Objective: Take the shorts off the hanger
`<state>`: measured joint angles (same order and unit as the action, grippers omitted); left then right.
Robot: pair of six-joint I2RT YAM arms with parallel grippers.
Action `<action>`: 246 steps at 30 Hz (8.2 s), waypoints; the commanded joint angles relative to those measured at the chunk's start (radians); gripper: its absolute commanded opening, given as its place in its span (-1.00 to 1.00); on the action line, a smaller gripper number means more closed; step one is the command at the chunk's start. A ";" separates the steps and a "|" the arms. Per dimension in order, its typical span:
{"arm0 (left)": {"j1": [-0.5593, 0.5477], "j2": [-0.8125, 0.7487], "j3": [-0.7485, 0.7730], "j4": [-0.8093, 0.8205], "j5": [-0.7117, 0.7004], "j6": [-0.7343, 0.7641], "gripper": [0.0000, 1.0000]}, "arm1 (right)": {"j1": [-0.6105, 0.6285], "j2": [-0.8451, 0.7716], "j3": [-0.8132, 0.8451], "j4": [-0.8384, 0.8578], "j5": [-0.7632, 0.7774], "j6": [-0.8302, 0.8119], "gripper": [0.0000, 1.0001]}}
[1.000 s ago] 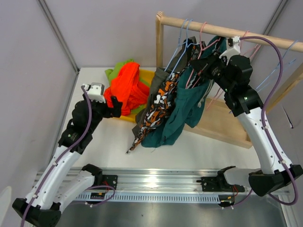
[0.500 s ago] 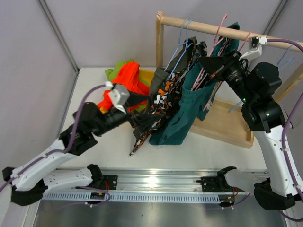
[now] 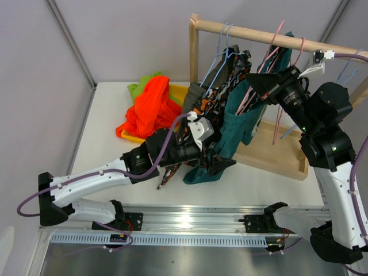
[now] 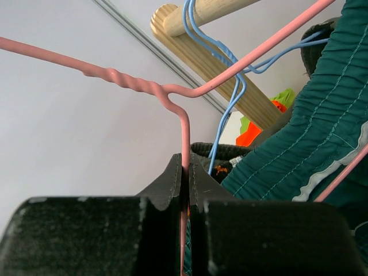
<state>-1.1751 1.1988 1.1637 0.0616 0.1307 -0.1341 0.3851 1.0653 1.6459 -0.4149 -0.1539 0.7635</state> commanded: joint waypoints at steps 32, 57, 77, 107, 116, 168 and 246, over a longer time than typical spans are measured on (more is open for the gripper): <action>-0.443 -0.081 -0.276 0.116 -0.552 -0.062 -1.00 | -0.002 -0.077 -0.040 0.097 0.047 0.048 -1.00; -0.344 0.054 -0.153 0.369 -1.014 0.171 -1.00 | 0.008 -0.353 -0.457 0.421 -0.055 1.022 -1.00; -0.356 -0.252 -0.283 0.135 -1.051 -0.002 -1.00 | -0.216 0.107 -0.149 0.393 -0.283 0.718 -1.00; -0.262 -0.527 -0.009 0.414 -1.545 1.041 -1.00 | -0.296 -0.358 -0.469 0.004 -0.253 0.381 0.90; -0.189 -0.378 0.250 0.925 -1.455 1.601 -1.00 | -0.296 -0.424 -0.462 -0.062 -0.272 0.319 0.91; 0.842 0.366 0.553 -0.459 -0.369 -0.035 0.98 | -0.276 -0.260 -0.321 0.251 -0.470 0.252 0.86; 0.223 -0.065 0.067 -0.082 -0.057 -0.071 0.23 | 0.043 0.121 0.084 0.209 -0.116 0.148 -1.00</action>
<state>-0.9424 1.1336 1.2304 -0.1116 0.0864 -0.1932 0.4374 1.2346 1.6798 -0.2657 -0.2386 0.8742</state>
